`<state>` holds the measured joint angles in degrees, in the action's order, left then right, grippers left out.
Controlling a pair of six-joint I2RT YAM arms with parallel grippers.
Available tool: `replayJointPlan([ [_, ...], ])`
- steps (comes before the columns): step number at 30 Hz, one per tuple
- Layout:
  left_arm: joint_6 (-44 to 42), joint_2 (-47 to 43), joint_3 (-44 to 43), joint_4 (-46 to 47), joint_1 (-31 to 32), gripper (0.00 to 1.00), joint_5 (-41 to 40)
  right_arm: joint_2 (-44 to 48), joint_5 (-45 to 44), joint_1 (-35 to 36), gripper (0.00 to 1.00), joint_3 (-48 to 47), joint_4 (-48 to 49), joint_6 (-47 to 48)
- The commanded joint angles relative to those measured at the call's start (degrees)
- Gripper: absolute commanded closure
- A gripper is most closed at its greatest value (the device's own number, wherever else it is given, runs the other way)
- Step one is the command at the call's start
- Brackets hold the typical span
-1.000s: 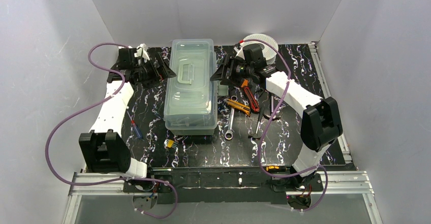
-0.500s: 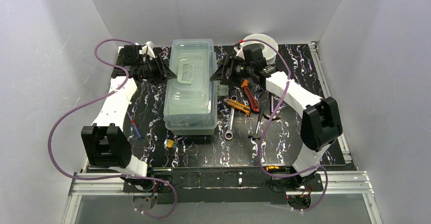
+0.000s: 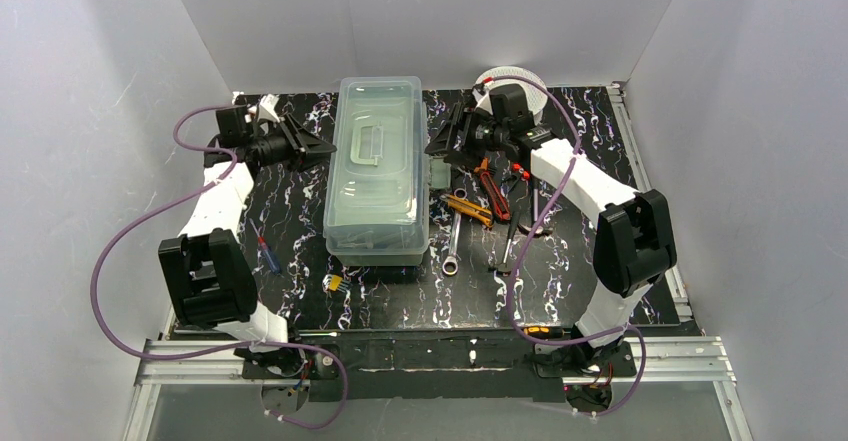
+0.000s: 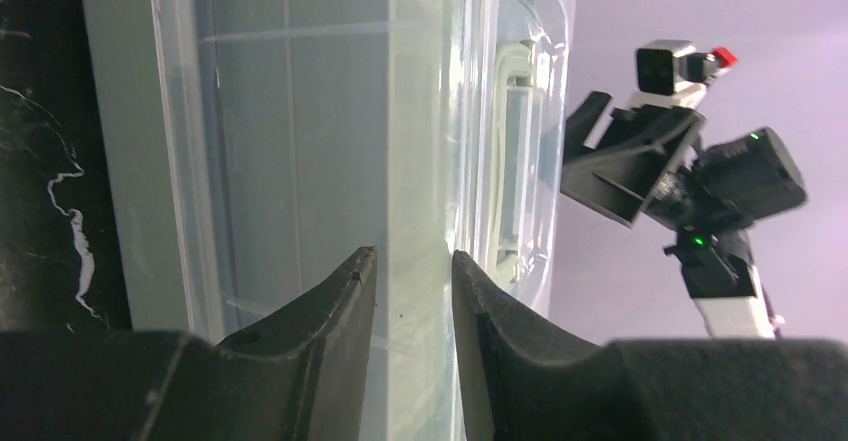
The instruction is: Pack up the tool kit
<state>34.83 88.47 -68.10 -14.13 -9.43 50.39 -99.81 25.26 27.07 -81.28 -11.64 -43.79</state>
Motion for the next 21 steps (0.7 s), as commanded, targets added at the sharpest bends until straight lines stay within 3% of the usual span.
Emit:
replayJointPlan([
  [1, -3.48, 2.54, 4.18, -9.21, -0.77, 0.86, -2.67, 0.32, 1.06, -1.25, 0.29, 1.20, 2.05, 0.08],
  [5, -6.03, -1.72, 3.00, -11.77, -0.67, 0.42, -7.44, 0.15, 0.28, -1.24, 0.28, 0.32, 0.50, 1.08],
  [7, -7.29, -4.10, 1.77, -13.10, -0.30, 0.33, -11.17, 1.01, -1.21, -1.08, 0.28, -0.46, -0.89, 2.13],
  [14, -10.61, -13.47, -2.59, -15.82, 5.12, 0.29, -25.56, 4.83, -14.03, 4.64, 0.31, -9.49, -12.04, 9.70],
  [17, -12.19, -13.47, -5.81, -17.51, 8.34, 0.29, -29.47, 4.37, -20.59, 8.83, 0.32, -14.93, -16.38, 11.60],
  [21, -12.88, -10.56, -9.32, -19.32, 11.50, 0.35, -31.27, 1.17, -24.99, 13.25, 0.34, -22.33, -19.19, 13.14],
])
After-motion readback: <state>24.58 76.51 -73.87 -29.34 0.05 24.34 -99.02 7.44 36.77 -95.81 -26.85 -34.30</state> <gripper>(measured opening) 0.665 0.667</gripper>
